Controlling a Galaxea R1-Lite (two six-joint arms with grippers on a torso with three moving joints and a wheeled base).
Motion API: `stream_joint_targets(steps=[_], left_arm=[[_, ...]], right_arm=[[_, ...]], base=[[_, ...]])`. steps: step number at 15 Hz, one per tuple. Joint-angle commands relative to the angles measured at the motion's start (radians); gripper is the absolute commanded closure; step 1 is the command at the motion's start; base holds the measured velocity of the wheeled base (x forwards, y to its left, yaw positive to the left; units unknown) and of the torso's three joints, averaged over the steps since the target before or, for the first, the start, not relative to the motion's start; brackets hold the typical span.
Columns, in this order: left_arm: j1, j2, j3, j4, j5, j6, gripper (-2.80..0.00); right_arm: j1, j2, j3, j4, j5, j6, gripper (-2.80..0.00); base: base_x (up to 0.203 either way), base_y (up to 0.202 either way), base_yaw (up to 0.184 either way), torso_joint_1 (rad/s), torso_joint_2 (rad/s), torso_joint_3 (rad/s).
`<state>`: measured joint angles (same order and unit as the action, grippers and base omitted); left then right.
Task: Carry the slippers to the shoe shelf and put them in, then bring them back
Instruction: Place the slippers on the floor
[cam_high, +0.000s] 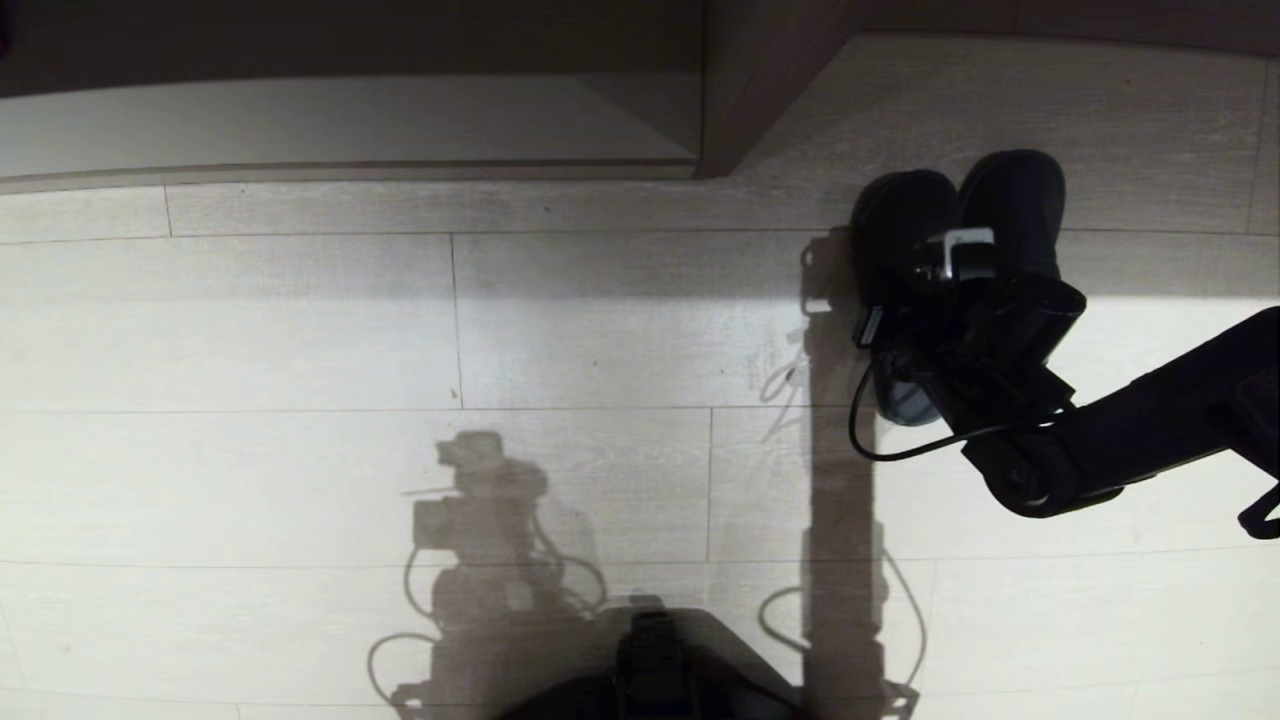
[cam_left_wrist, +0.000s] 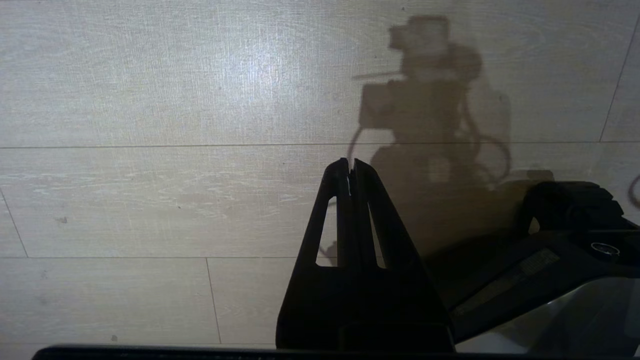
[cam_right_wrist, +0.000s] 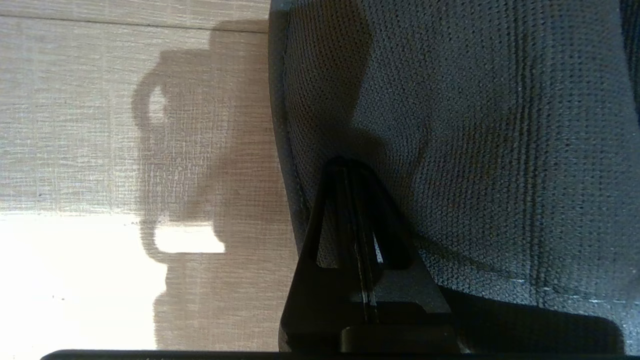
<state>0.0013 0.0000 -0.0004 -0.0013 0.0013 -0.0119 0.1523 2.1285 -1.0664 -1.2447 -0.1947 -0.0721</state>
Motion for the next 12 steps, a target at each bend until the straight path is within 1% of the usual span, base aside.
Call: stream_joint_targets(steps=[1,4,7,12], left_arm=[[0.0,0.0,0.0,0.0,0.0,0.0,0.0],[0.0,0.0,0.0,0.0,0.0,0.0,0.0],[0.0,0.0,0.0,0.0,0.0,0.0,0.0],[0.0,0.0,0.0,0.0,0.0,0.0,0.0]], right_arm=[[0.0,-0.004,-0.001,-0.01,0.009,0.0,0.0],[0.005,-0.014,0.003,-0.015,0.015,0.002,0.0],[0.023,-0.085,0.048,-0.007,0.062,0.011,0.0],[0.059,-0.194,0.101,-0.005,0.067,0.01,0.0]], base=[[0.0,0.0,0.0,0.0,0.0,0.0],[0.0,0.0,0.0,0.0,0.0,0.0],[0.0,0.0,0.0,0.0,0.0,0.0],[0.0,0.0,0.0,0.0,0.0,0.0]])
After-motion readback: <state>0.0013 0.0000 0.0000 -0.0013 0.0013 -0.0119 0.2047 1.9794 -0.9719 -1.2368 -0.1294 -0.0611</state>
